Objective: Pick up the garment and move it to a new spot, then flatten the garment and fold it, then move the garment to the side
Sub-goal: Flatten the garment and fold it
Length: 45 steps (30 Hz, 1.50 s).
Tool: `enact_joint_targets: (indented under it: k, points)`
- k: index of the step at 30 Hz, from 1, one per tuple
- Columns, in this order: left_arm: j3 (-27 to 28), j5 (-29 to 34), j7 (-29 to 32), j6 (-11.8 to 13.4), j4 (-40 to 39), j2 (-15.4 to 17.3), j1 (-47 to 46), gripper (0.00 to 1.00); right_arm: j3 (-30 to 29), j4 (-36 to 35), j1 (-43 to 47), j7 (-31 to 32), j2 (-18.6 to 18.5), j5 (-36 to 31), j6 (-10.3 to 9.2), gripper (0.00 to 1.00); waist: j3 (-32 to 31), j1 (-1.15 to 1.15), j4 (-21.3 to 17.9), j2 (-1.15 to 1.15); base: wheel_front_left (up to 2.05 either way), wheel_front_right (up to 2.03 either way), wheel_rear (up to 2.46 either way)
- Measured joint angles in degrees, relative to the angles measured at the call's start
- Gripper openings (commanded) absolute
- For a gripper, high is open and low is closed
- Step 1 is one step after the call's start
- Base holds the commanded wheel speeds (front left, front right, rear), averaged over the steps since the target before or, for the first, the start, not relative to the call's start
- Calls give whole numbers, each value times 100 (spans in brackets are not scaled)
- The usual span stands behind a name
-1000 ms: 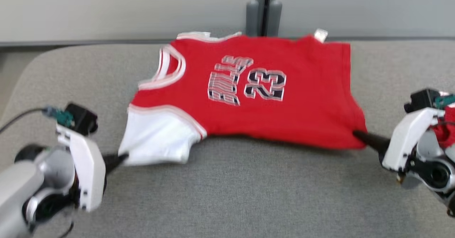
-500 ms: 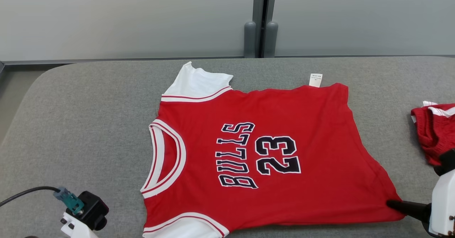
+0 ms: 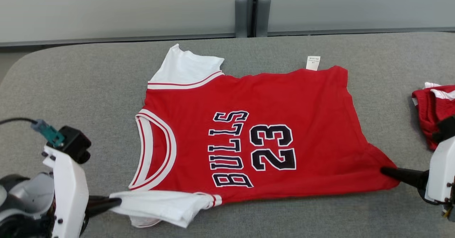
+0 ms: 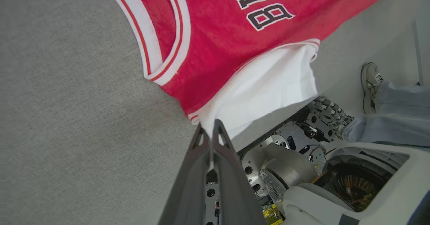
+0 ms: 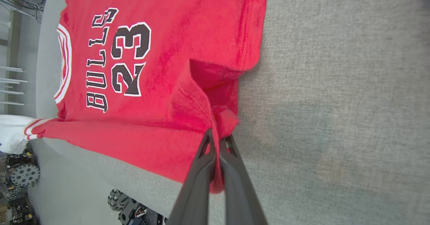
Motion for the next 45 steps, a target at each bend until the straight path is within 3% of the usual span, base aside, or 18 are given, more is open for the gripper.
enact_joint_targets:
  k: [6, 9, 20, 22, 23, 24, 31, 39, 42, 45]
  points:
    - [185, -30, 427, -157, 901, -565, -678, 0, -141, 469, -464, 169, 261, 119, 0, 0, 383, 0, -21, 0, 0, 0, 0]
    - [248, 65, 513, -286, 1490, -1026, -1052, 0, -165, 739, -745, 208, 497, 116, 0, 0, 631, 0, -43, 0, 0, 0, 0]
    - [198, 312, 570, -660, 2820, -1831, -1509, 0, -129, 1166, -1105, 270, 918, 12, 0, 0, 915, 0, -153, 0, 0, 0, 0]
    - [194, 312, 554, -706, 3047, -1935, -1535, 0, -137, 1216, -1147, 247, 1018, 11, 0, 37, 916, 0, -172, 0, 0, 0, 0]
    - [201, 310, 524, -713, 3145, -1985, -1537, 80, -151, 1246, -1168, 207, 1065, 11, 0, 71, 911, 0, -180, 0, 0, 0, 0]
    - [207, 310, 487, -742, 3256, -2033, -1538, 100, -167, 1270, -1178, 188, 1096, 12, 0, 100, 903, 0, -183, 0, 0, 0, 0]
    - [294, 427, -31, -978, 3708, -2199, -1533, 100, -499, 1528, -1151, -381, 1218, 158, 0, 100, 697, 0, -147, 0, 0, 0, 0]
    - [472, 845, -1315, -1133, 3577, -2112, -1112, 100, -942, 1191, -520, -1634, 1213, 280, 0, 100, 284, 0, 1, 0, 0, 0, 0]
    - [537, 1169, -2026, -1022, 3334, -2040, -851, 100, -1076, 872, -181, -2361, 1121, 33, 0, 100, 132, 0, 89, 0, 0, 0, 0]
    - [602, 1575, -2817, -665, 3053, -1952, -545, 100, -1209, 604, 139, -3241, 1070, -364, 0, 100, -15, 0, 169, 0, 0, 0, 0]
